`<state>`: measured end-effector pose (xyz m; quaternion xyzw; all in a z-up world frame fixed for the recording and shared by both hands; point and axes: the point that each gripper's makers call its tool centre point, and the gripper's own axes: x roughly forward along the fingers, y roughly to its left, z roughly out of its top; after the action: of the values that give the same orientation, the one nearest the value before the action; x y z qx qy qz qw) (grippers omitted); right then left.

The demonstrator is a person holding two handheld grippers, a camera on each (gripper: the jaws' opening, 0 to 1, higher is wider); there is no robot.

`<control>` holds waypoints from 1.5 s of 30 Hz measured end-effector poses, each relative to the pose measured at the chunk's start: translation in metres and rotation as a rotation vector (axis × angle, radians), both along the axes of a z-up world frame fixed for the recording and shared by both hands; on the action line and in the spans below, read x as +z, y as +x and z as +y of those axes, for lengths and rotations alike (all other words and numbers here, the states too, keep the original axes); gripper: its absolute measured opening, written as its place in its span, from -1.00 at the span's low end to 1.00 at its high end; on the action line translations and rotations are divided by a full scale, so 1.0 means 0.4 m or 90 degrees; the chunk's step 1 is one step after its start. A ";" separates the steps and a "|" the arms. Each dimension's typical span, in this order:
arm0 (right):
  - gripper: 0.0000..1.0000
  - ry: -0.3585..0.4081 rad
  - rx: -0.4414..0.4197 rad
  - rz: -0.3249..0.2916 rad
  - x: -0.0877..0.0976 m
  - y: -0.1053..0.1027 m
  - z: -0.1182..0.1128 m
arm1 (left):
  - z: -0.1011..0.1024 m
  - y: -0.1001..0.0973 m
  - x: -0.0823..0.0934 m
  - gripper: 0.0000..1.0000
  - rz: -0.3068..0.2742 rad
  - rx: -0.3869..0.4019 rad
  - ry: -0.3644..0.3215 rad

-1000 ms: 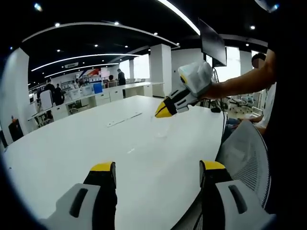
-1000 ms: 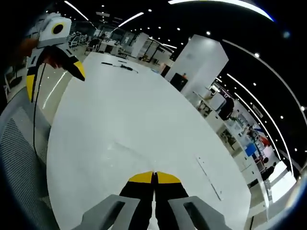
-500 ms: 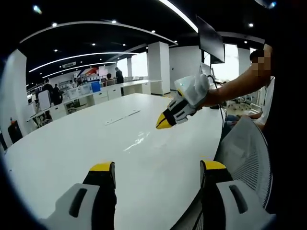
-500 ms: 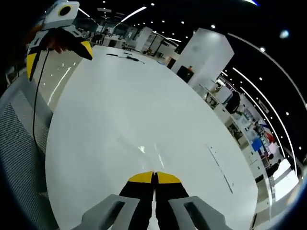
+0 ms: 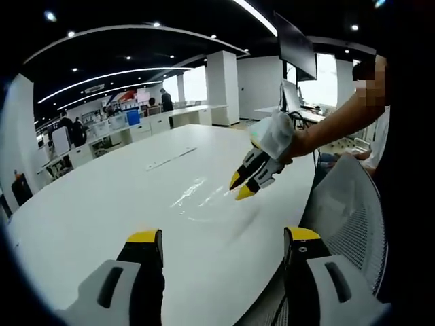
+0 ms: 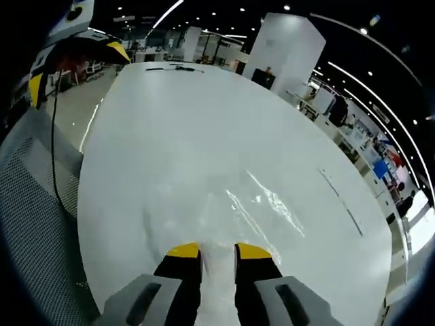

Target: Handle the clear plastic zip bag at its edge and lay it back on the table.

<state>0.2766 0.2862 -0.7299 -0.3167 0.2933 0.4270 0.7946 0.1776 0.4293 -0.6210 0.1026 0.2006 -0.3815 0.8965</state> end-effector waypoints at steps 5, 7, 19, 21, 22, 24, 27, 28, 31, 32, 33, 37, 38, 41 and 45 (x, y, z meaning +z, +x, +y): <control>-0.35 0.053 -0.052 0.034 0.032 -0.029 -0.026 | 0.000 -0.006 -0.015 0.44 0.007 0.002 0.005; -0.22 0.066 -0.059 0.035 0.040 -0.033 -0.040 | -0.003 -0.008 -0.019 0.45 0.009 0.001 0.004; 0.12 0.209 -0.172 -0.014 0.153 -0.074 -0.147 | -0.034 -0.006 -0.027 0.58 0.013 -0.012 -0.022; 0.23 0.212 -0.182 -0.002 0.150 -0.102 -0.179 | -0.037 -0.008 -0.030 0.58 0.012 -0.008 -0.029; 0.25 0.210 -0.187 -0.001 0.148 -0.113 -0.191 | -0.038 -0.009 -0.031 0.59 0.011 -0.005 -0.033; 0.27 0.209 -0.199 0.017 0.140 -0.151 -0.223 | -0.036 -0.008 -0.036 0.61 0.008 0.001 -0.039; 0.32 0.204 -0.218 0.039 0.131 -0.192 -0.258 | -0.033 -0.011 -0.043 0.64 0.011 0.012 -0.046; 0.33 0.204 -0.221 0.041 0.130 -0.201 -0.264 | -0.033 -0.012 -0.046 0.63 0.015 0.013 -0.047; 0.43 0.196 -0.219 0.039 0.127 -0.225 -0.276 | -0.036 -0.016 -0.050 0.63 0.019 0.011 -0.051; 0.53 0.193 -0.218 0.038 0.126 -0.231 -0.277 | -0.037 -0.017 -0.051 0.63 0.021 0.009 -0.052; 0.59 0.191 -0.218 0.038 0.125 -0.239 -0.280 | -0.038 -0.017 -0.052 0.63 0.020 0.008 -0.053; 0.70 0.199 -0.216 0.038 0.127 -0.255 -0.285 | -0.051 -0.022 -0.043 0.63 0.025 -0.001 -0.084; 0.76 0.209 -0.218 0.039 0.127 -0.258 -0.281 | -0.053 -0.024 -0.042 0.64 0.024 -0.003 -0.087; 0.90 0.220 -0.223 0.045 0.122 -0.262 -0.279 | -0.057 -0.029 -0.052 0.65 0.024 -0.004 -0.077; 0.99 0.228 -0.214 0.055 0.118 -0.274 -0.263 | -0.051 -0.035 -0.071 0.67 0.025 0.001 -0.062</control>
<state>0.1671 0.1811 -0.6825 -0.0993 0.2954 0.3473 0.8844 0.1634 0.4089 -0.6493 0.0511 0.1997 -0.3920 0.8965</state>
